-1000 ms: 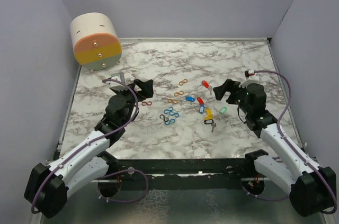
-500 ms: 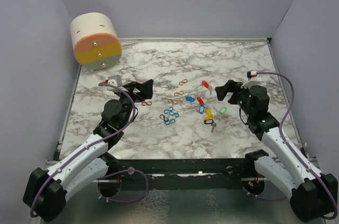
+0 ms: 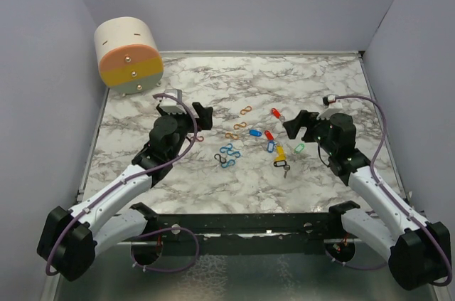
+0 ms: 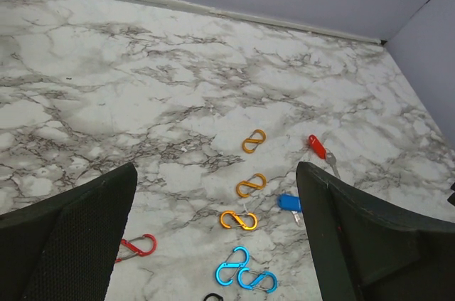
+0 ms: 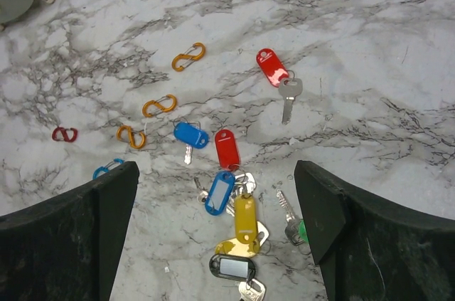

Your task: Put the keys on the keyring

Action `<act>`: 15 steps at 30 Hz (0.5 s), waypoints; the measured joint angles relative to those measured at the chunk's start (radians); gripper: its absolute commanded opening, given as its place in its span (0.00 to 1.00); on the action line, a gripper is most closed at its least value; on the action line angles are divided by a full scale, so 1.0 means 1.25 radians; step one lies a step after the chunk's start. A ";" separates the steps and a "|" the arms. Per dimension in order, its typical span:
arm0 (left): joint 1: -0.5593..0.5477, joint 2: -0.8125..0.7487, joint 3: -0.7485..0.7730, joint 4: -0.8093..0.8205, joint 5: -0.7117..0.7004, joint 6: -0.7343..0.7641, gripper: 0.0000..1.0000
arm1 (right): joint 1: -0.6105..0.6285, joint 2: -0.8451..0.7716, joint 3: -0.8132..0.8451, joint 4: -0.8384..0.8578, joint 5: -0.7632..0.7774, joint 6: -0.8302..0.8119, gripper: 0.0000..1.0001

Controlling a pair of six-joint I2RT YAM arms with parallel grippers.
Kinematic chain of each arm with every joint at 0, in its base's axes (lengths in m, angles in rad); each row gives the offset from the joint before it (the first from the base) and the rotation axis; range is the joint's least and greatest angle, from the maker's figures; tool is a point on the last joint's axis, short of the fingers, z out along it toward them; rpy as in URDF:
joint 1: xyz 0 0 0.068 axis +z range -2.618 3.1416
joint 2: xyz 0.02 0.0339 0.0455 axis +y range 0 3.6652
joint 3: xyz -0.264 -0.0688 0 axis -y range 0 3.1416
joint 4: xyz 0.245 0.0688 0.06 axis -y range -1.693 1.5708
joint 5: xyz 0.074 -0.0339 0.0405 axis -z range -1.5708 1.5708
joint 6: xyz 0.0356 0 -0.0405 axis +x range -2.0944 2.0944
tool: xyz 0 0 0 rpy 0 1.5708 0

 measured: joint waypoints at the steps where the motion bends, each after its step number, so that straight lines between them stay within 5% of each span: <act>1: 0.000 0.010 0.016 -0.021 -0.002 0.013 0.95 | 0.000 0.006 0.000 0.001 -0.005 0.000 0.91; 15: 0.000 0.034 -0.001 -0.151 0.008 0.054 0.96 | 0.002 0.078 0.004 0.016 -0.049 -0.003 0.91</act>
